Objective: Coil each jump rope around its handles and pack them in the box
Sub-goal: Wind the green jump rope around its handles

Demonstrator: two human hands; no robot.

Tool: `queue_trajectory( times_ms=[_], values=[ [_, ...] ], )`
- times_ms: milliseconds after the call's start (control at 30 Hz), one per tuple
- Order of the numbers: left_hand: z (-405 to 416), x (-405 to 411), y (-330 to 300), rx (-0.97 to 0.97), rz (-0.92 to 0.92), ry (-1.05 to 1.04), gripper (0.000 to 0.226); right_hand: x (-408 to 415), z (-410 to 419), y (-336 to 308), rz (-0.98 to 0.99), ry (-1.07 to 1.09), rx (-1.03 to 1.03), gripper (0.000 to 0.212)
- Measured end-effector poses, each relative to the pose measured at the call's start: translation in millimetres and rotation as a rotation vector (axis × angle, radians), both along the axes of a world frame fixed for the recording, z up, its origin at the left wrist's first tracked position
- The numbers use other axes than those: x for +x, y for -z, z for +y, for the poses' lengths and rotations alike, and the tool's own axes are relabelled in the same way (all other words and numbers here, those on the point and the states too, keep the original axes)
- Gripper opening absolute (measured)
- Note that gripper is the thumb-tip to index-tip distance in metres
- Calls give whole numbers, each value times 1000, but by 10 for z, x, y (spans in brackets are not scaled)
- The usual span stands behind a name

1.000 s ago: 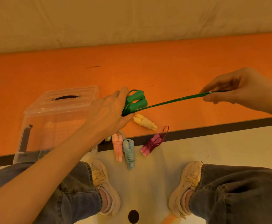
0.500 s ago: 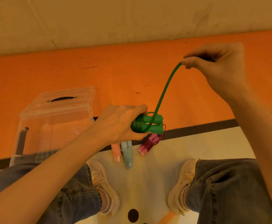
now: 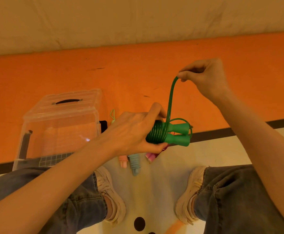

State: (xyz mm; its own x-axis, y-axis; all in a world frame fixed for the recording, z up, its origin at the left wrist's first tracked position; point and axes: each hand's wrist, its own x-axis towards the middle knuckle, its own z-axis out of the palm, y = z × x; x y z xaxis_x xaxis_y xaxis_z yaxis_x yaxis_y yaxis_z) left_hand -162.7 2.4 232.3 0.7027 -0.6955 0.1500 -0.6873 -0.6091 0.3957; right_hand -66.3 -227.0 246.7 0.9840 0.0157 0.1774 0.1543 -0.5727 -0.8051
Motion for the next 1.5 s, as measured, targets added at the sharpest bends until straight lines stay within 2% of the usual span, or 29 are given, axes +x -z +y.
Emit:
queue_trajectory(
  times_ms=[100, 333, 667, 800, 933, 1033, 1167, 1233, 1367, 1500],
  values=[
    [12, 33, -44, -29, 1, 9, 70, 7, -23, 31, 25, 3, 16, 8],
    [5, 2, -64, -105, -3, 101, 65, -22, 110, 36, 46, -76, 60, 10],
    [41, -15, -149, -298, 61, -8, 53, -26, 106, 135, 183, -46, 126, 13],
    [138, 118, -188, -414, 43, -125, 51, -19, -39, 140, 230, -31, 163, 3],
    [191, 200, -274, -566, 72, -235, 45, -88, -177, 44, 297, -201, 152, 10],
    [215, 211, -286, -654, 168, -311, 43, -151, -236, 14, 393, -308, 66, 22],
    [215, 223, -279, -727, 203, -418, 42, -192, -236, 19, 415, -381, -169, 19],
    [247, 268, -283, -777, 210, -486, 41, -245, -212, -20, 390, -366, -155, 18],
    [288, 339, -256, -784, 215, -586, 46, -372, -222, -139, 410, -404, -55, 20],
    [229, 323, -213, -719, 205, -616, 46, -512, -188, -235, 605, -552, -36, 25]
  ],
)
